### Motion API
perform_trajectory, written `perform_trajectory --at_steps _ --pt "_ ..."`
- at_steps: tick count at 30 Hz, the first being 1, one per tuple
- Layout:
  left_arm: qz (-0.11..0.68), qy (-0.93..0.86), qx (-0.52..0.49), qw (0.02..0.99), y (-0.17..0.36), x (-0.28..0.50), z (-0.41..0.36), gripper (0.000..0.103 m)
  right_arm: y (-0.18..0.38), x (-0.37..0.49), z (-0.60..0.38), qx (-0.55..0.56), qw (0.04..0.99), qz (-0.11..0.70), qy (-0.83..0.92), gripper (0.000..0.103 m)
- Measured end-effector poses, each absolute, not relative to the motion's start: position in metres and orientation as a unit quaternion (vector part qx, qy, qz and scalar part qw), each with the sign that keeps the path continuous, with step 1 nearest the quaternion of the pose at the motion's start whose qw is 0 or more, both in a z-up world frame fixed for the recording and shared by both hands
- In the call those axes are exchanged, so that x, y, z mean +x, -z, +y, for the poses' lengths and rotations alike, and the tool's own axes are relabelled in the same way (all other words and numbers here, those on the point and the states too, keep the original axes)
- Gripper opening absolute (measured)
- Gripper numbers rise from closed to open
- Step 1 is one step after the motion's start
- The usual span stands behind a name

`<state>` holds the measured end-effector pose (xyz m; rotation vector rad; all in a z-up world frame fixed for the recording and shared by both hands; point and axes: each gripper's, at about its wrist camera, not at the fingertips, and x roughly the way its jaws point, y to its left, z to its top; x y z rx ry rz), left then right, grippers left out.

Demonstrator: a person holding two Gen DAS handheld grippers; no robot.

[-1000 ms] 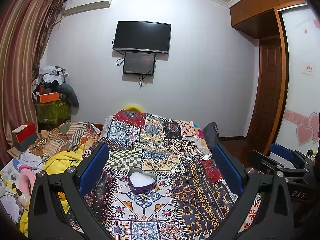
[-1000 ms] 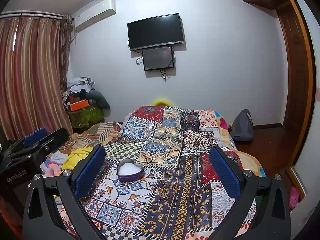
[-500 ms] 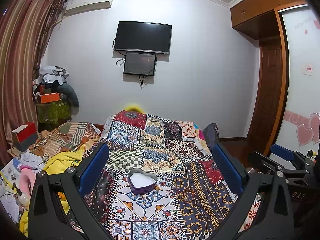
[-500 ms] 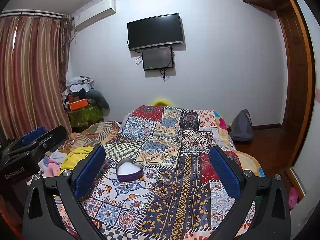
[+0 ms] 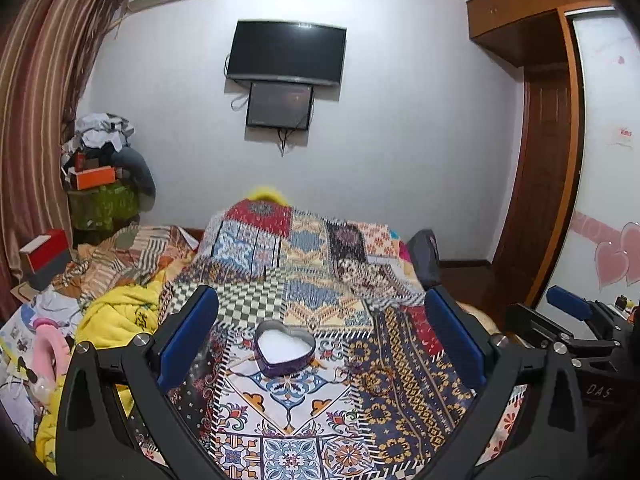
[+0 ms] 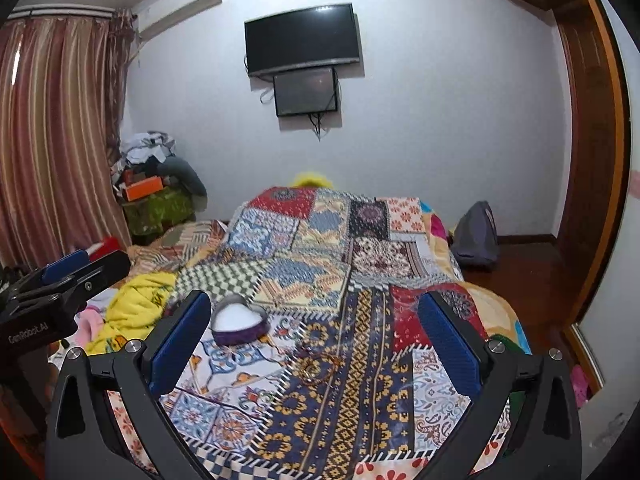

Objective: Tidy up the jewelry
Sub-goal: 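Lower the left gripper onto the gold ring and close it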

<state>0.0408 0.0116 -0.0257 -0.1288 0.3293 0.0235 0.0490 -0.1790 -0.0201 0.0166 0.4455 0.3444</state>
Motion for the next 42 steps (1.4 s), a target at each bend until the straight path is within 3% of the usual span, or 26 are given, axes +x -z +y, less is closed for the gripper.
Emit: perform_trajectory --at_steps 14,16,18,20,26,33,42 --pt "0.345 -0.015 -0.093 0.934 0.125 0.117 0.034 0.1 0.094 0.098 -0.198 -0.025 0.924 0.347 -0.158 0.103" --pt "0.373 -0.006 -0.093 0.923 0.14 0.124 0.034 0.092 0.104 0.102 -0.2 -0.027 0.916 0.364 -0.164 0.102" --pt "0.401 0.001 -0.088 0.912 0.157 0.13 0.031 0.091 0.116 0.106 -0.202 -0.026 0.906 0.384 -0.175 0.096" --pt "0.424 0.006 -0.084 0.902 0.172 0.134 0.028 0.088 0.125 0.11 -0.201 -0.028 0.898 0.399 -0.184 0.083" --pt "0.467 0.048 -0.086 0.879 0.199 0.147 0.013 0.07 0.148 0.118 -0.199 -0.018 0.872 0.439 -0.215 0.06" --pt "0.497 0.097 -0.067 0.859 0.218 0.162 -0.015 0.039 0.156 0.121 -0.197 -0.025 0.864 0.449 -0.227 0.058" --pt "0.498 0.118 -0.021 0.859 0.23 0.169 -0.041 0.03 0.165 0.132 -0.196 -0.015 0.851 0.466 -0.241 0.057"
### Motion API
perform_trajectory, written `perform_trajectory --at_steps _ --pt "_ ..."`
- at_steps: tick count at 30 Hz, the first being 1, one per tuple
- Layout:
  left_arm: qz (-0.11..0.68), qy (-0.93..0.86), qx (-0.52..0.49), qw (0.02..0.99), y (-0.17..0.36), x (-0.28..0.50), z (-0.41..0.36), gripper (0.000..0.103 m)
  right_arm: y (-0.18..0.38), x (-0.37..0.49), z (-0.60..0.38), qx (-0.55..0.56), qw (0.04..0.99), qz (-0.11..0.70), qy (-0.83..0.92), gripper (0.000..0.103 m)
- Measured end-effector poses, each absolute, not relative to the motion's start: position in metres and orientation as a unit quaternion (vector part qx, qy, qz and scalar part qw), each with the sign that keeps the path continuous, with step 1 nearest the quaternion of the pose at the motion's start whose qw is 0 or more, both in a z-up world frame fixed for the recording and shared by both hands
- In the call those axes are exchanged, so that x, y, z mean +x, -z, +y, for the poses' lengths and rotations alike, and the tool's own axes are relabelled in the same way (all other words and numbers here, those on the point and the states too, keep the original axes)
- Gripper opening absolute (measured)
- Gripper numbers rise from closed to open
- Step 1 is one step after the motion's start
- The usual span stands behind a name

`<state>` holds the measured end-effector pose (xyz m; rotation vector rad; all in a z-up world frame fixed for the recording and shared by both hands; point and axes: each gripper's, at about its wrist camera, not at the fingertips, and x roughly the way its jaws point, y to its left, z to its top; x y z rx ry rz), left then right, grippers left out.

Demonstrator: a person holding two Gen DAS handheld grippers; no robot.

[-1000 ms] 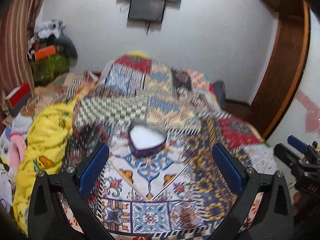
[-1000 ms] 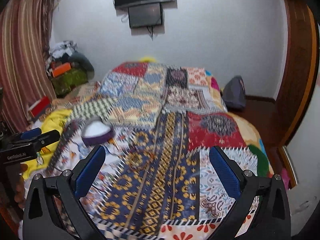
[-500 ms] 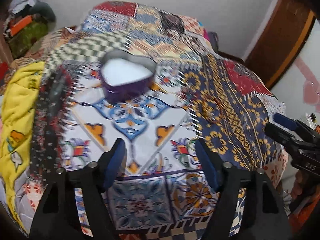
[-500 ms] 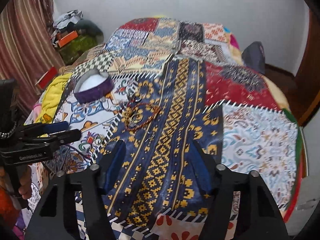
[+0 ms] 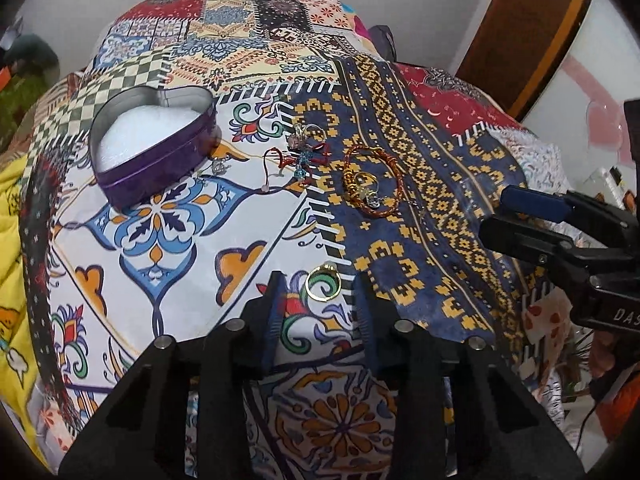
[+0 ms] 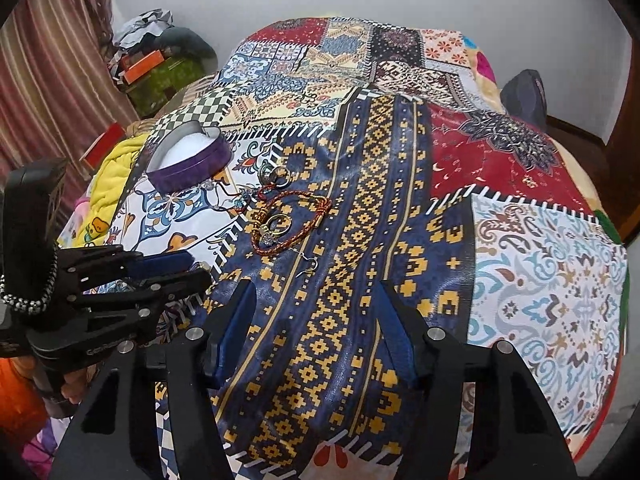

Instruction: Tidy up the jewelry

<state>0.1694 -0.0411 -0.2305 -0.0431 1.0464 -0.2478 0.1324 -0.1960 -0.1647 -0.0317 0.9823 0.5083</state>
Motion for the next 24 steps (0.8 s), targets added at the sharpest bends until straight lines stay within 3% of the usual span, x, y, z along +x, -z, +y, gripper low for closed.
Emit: perform_trajectory --at_steps 6,11,12,24 --pt "0.49 0.113 -0.011 0.865 0.234 0.17 -0.04 0.017 0.167 0.138 -0.19 -0.011 0.845 0.472 -0.251 0.057" --pt "0.484 0.118 -0.022 0.867 0.234 0.172 -0.036 0.016 0.162 0.143 -0.183 -0.008 0.843 0.47 -0.262 0.057" --pt "0.484 0.12 -0.03 0.866 0.233 0.172 -0.034 0.005 0.16 0.144 -0.179 -0.01 0.843 0.468 -0.265 0.057" --pt "0.444 0.089 -0.062 0.889 0.206 0.169 0.011 0.004 0.161 0.164 -0.133 -0.033 0.828 0.471 -0.303 0.045"
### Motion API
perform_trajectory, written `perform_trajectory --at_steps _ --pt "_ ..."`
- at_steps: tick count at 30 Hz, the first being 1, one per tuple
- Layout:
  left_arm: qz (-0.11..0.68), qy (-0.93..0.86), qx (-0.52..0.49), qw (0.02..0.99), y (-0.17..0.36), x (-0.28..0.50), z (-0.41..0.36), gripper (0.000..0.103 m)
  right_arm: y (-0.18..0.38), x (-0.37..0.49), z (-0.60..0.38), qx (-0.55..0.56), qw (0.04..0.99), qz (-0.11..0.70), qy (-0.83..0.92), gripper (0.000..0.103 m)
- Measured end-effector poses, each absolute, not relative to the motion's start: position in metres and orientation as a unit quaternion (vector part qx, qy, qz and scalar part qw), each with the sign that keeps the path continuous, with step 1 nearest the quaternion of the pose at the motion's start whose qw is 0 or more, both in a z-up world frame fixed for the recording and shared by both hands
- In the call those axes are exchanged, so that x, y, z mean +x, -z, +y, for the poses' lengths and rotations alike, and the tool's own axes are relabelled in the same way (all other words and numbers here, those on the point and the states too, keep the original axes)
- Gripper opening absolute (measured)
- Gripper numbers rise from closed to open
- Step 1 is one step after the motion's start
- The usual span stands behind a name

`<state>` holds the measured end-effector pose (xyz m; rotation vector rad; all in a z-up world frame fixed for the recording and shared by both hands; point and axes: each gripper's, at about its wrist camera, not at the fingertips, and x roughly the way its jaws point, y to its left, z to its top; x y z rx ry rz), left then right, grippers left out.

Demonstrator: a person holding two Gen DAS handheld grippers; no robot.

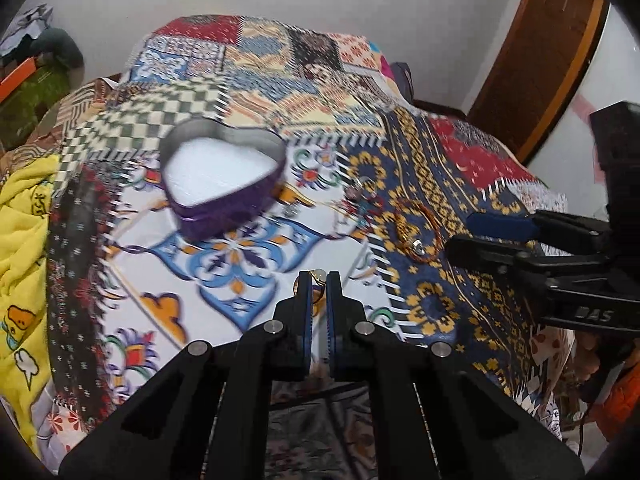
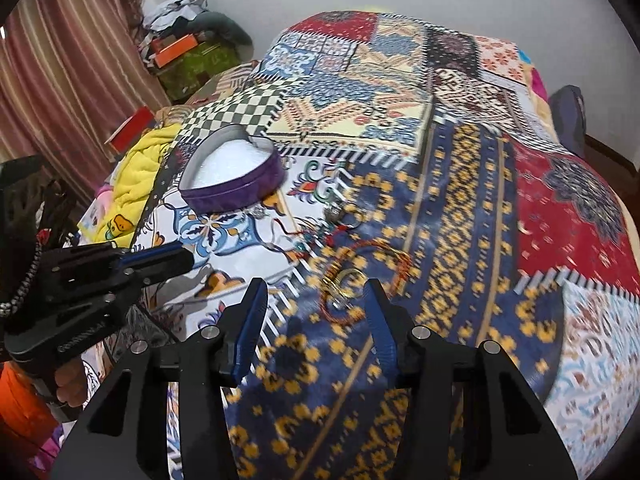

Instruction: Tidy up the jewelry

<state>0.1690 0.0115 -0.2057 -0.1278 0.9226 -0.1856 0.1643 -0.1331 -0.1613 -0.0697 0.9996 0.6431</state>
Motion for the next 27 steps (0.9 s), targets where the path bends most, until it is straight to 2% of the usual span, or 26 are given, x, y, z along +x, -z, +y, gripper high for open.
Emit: perform_trajectory --at_steps 12,14,16,27 --pt "0.397 0.068 -0.076 0.912 0.184 0.175 0.045 0.004 0.166 0.217 -0.11 -0.042 0.825 0.482 -0.294 0.044" --pt "0.391 0.07 -0.077 0.915 0.182 0.178 0.047 0.004 0.17 0.224 -0.109 -0.048 0.824 0.486 -0.287 0.035" --pt "0.386 0.071 -0.079 0.916 0.181 0.181 0.048 0.004 0.173 0.229 -0.111 -0.049 0.822 0.492 -0.284 0.033" --pt "0.383 0.081 -0.088 0.916 0.187 0.192 0.051 0.004 0.193 0.232 -0.119 -0.087 0.81 0.512 -0.272 0.033"
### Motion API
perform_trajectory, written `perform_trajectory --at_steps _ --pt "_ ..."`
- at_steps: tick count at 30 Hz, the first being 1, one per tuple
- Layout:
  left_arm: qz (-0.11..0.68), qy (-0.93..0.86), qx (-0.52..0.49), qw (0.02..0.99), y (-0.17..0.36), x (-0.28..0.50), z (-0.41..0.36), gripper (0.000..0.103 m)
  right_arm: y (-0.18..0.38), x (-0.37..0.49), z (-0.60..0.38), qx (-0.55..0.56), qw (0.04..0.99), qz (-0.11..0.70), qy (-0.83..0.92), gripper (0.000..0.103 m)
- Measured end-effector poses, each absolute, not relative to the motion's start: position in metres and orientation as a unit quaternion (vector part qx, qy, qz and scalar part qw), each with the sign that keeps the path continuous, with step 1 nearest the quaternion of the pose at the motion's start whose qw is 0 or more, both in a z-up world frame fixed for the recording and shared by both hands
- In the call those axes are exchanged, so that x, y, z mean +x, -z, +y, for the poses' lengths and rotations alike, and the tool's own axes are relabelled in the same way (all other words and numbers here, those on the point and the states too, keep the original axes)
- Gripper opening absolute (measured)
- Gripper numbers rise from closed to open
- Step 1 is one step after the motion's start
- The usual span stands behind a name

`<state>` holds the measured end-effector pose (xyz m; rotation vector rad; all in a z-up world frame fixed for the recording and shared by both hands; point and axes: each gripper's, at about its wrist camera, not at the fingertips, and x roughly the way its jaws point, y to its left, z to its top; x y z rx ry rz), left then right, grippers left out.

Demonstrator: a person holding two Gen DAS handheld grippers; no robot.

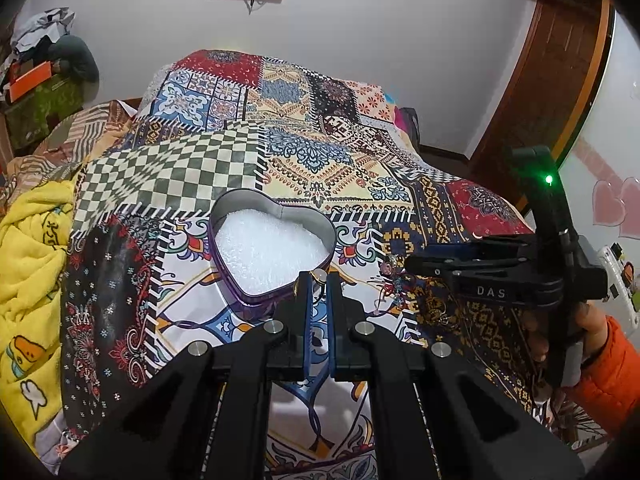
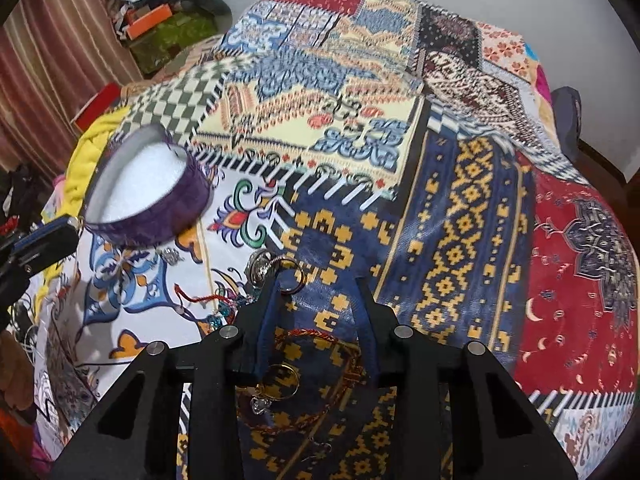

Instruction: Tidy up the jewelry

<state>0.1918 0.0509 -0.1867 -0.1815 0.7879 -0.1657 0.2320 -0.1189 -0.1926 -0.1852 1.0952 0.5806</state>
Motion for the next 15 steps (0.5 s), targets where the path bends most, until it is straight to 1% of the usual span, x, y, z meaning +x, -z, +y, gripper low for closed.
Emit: perform_trajectory --at_steps 12,13,15 --pt "0.387 0.077 -0.096 0.914 0.192 0.193 0.053 0.004 0.195 0.232 -0.098 -0.106 0.804 0.503 -0.299 0.033" --pt "0.387 0.076 -0.096 0.914 0.192 0.193 0.053 0.004 0.196 0.231 -0.097 -0.11 0.805 0.5 -0.299 0.032" --pt "0.387 0.074 -0.097 0.914 0.191 0.193 0.055 0.004 0.197 0.229 -0.095 -0.114 0.808 0.495 -0.299 0.022"
